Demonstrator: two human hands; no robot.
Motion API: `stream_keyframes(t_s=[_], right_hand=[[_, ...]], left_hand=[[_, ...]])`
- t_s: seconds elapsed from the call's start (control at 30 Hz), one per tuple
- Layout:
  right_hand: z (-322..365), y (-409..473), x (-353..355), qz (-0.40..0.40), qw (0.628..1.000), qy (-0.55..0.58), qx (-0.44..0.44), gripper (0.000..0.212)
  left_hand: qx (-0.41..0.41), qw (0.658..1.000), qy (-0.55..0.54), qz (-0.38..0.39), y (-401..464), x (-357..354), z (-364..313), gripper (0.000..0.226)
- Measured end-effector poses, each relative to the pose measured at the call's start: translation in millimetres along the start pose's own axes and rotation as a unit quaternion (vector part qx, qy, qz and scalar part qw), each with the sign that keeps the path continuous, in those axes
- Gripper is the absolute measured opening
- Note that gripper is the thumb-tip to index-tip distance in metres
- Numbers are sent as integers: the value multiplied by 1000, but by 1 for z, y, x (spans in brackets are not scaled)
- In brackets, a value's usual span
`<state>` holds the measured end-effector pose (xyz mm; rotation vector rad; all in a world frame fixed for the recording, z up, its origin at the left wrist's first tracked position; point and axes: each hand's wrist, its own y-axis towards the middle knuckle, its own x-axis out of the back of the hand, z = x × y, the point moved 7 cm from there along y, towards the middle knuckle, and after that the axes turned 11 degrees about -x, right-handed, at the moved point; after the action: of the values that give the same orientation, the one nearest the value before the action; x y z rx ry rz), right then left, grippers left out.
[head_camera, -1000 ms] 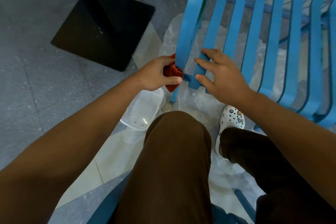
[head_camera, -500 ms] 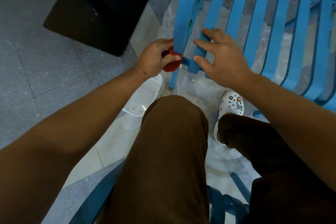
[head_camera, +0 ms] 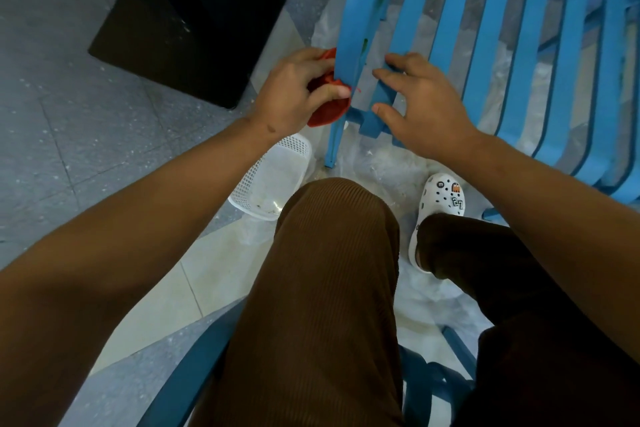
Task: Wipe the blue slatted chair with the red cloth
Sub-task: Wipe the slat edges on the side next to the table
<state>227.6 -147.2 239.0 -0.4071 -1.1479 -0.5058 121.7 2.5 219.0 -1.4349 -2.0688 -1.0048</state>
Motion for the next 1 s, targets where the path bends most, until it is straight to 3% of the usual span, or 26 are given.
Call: stream_keyframes(t_s=[0.2,0.53,0.83,1.0], right_hand=[[-4,3,-2,6,1000,5,2,56],[-5,7,-1,17,1000,9,6,56],[-2,5,4,25,1000,9,11,52],[-5,6,4,23,1000,17,12,46]], left_hand=[[44,998,-3,-53,-8,-10,8,47],[161,983,85,10,-23,-51,43,48],[75,991,106,23,-3,-10,21,71],[71,989,112,64,-2,-21,36,68]])
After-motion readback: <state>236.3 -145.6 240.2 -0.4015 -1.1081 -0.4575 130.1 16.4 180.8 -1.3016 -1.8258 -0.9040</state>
